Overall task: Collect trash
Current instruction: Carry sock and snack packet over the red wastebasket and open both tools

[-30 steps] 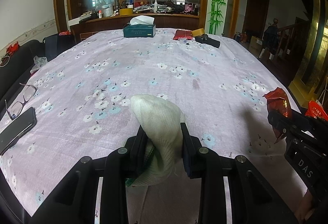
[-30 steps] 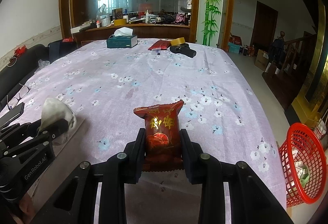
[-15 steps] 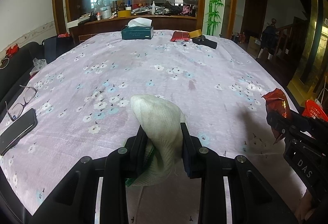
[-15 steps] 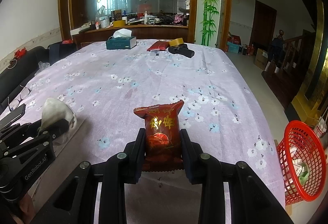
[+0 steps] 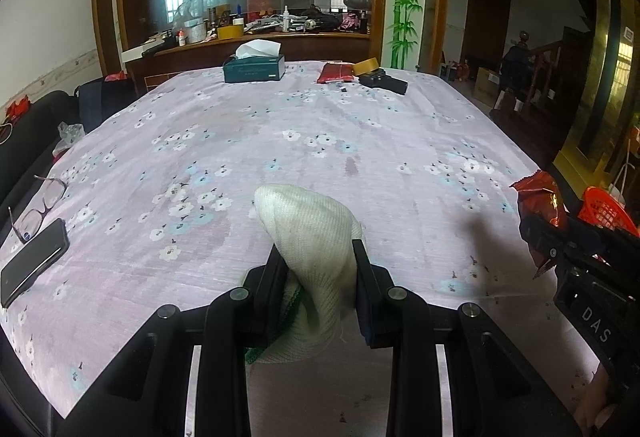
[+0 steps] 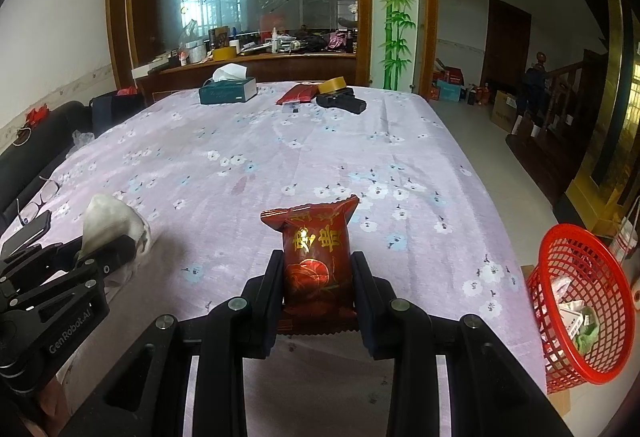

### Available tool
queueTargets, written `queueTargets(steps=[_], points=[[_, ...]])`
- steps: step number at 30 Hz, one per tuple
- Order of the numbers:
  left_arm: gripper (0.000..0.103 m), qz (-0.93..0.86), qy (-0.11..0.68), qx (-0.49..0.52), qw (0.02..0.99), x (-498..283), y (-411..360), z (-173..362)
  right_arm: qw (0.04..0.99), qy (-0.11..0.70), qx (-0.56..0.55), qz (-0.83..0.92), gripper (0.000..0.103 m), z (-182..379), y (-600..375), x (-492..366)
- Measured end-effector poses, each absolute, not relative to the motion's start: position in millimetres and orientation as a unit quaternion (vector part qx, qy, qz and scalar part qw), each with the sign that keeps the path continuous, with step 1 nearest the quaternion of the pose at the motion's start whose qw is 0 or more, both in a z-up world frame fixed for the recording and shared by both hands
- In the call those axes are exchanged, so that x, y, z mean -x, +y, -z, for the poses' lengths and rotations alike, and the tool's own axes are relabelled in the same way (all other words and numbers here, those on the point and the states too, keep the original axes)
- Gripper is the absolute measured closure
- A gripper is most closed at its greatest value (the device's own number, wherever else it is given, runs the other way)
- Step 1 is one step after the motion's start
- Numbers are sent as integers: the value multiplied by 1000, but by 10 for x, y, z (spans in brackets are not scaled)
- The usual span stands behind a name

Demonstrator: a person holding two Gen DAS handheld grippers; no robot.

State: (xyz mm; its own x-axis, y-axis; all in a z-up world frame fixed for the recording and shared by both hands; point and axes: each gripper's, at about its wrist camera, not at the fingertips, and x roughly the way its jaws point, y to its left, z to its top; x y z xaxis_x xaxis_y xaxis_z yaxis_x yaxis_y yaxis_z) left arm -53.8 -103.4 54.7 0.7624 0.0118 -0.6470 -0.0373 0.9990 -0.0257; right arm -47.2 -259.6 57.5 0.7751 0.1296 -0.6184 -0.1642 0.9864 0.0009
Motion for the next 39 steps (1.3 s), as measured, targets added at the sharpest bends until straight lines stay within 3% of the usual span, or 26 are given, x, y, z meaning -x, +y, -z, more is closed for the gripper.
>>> queueTargets(steps=[12,22,31,33,35,36,37,39], points=[[74,140,368,17,919,345,-1769,-876,943,323,-70,-32,68,-715,-3530,573],[74,290,377,-20,879,233,-3168,-1123,940,288,-165,73,68,-876,-5010,949],[74,348,393,-51,850,145,-4167,-985,922,308,-223,78,68,-736,-5716,985],[70,348,394,-59,849,83,-4262,-932,920,309,-228,79,66,-706,-5802,955],[54,341,397,-64,850,36,-4316,-876,917,314,-230,84,66,-665,-5879,935],[43,338,398,-59,851,18,-4312,-866,916,317,-231,86,60,-655,-5914,925],[43,337,396,-51,853,3,-4285,-864,916,316,-234,84,53,-652,-5935,920],[43,336,394,-52,854,-9,-4294,-872,917,308,-236,88,51,-671,-5971,959]])
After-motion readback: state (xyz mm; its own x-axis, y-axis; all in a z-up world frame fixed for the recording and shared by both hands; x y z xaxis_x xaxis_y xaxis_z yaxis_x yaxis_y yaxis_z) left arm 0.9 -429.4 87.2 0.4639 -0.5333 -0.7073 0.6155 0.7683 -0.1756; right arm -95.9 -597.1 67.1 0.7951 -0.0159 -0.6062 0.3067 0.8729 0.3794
